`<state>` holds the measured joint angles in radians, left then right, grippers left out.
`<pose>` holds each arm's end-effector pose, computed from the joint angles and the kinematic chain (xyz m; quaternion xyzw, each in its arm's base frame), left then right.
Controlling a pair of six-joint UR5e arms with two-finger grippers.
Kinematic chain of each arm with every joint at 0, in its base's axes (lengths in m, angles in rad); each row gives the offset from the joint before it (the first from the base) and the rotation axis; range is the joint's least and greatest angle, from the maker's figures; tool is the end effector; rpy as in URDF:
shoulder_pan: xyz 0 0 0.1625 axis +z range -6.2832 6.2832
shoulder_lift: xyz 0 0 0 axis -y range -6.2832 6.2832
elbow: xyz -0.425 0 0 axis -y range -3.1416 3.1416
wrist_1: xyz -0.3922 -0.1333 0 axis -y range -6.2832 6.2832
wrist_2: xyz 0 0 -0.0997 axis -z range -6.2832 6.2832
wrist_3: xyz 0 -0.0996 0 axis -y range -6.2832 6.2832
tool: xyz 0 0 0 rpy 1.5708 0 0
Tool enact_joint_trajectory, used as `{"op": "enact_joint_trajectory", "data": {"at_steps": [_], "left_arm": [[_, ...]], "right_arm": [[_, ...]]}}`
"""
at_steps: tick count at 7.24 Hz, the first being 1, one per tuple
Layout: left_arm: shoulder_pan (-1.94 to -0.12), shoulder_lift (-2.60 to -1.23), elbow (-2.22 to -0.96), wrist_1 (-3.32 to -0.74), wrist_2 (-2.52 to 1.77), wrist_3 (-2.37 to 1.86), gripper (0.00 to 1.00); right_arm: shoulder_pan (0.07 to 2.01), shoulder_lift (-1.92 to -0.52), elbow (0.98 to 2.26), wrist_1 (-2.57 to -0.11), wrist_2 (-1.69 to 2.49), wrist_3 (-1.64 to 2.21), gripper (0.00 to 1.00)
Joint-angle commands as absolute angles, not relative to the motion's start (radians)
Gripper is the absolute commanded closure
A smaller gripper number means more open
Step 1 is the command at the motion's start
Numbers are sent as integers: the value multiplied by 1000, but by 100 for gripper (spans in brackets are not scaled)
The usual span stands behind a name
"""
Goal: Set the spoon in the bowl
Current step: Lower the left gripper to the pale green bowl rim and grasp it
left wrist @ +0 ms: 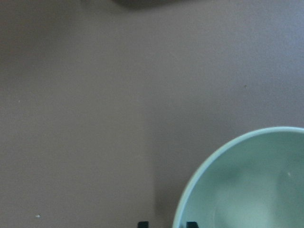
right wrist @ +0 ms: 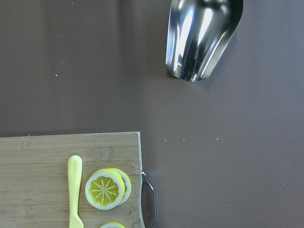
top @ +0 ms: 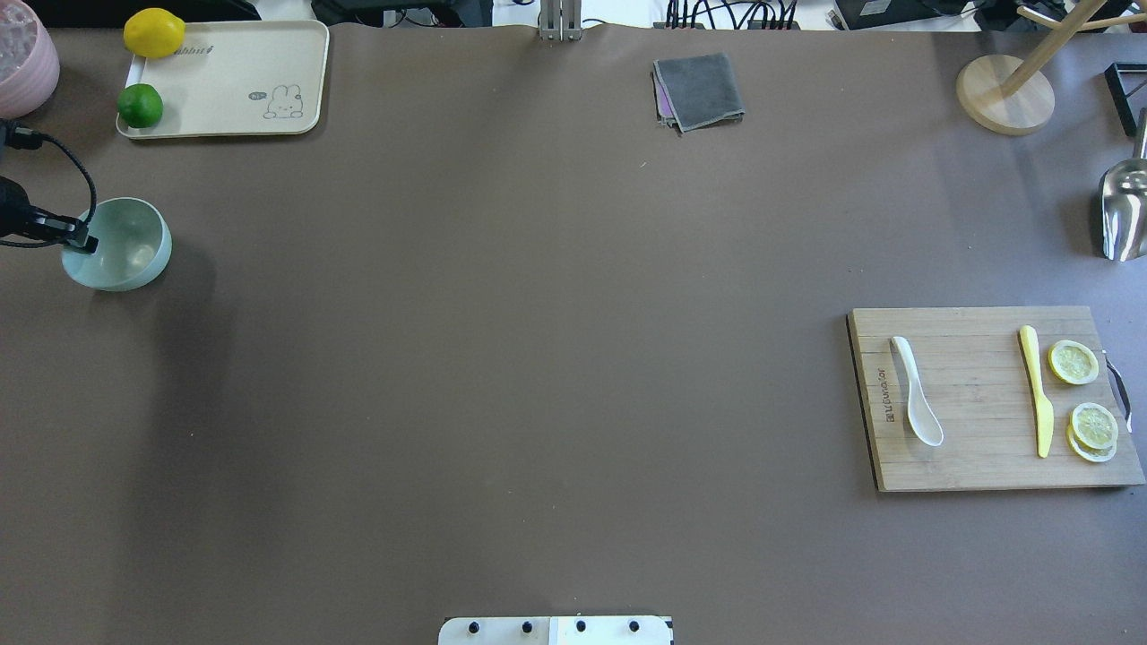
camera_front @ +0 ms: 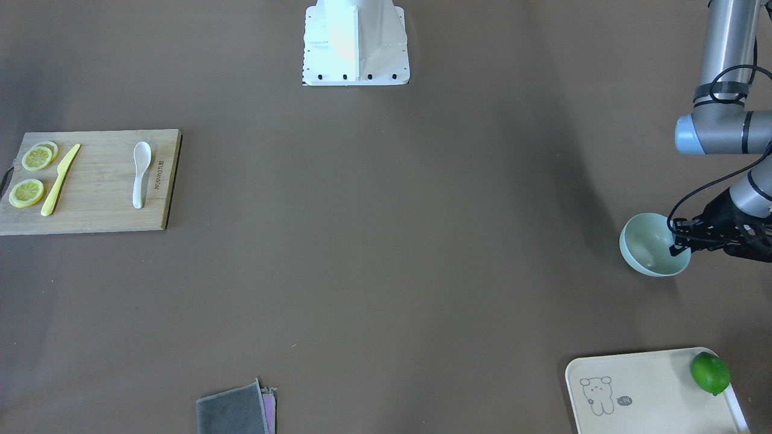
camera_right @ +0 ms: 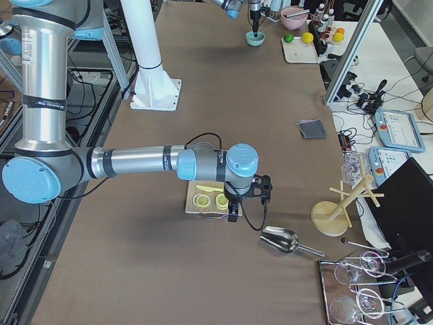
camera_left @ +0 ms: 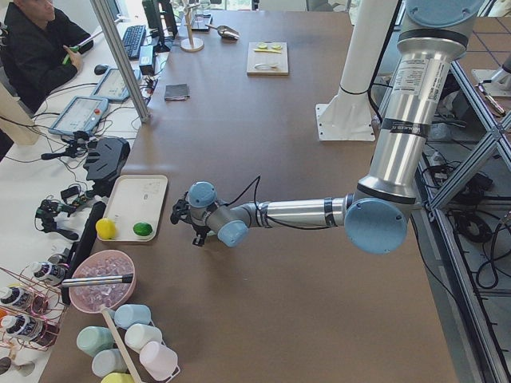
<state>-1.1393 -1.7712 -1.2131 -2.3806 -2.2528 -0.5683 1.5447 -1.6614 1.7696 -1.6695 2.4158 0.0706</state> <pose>0.1861 -0.5728 0.6413 0.1132 0.4228 0.0459 0.8979 0.0470 -0.4532 0.6086 -0.0155 -0.4098 0.0183 0.9119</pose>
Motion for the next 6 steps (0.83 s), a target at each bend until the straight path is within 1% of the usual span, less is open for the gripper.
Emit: {"op": "enact_joint_trajectory", "data": {"at_steps": [1,3,5,6], "left_arm": [[-1152,-1798,-1239,-2350,-2378,-704,100],[-1157,-1834,-1377,-2236,-2387,-809,100],[-1128,-1969,-1468,-2152,-2385,-1039,100],[-1036,-2027,-1489,-2152,-2353,-1183,100]], "right_arm": [[1545,-1661,1772,-1669,2416,71,0],[1545,-1652,1781,-1670,2427,71,0],[1545,-1640,1819,-1683,2431,71,0],[1545,-1631,1845,-1683,2445,72,0]]}}
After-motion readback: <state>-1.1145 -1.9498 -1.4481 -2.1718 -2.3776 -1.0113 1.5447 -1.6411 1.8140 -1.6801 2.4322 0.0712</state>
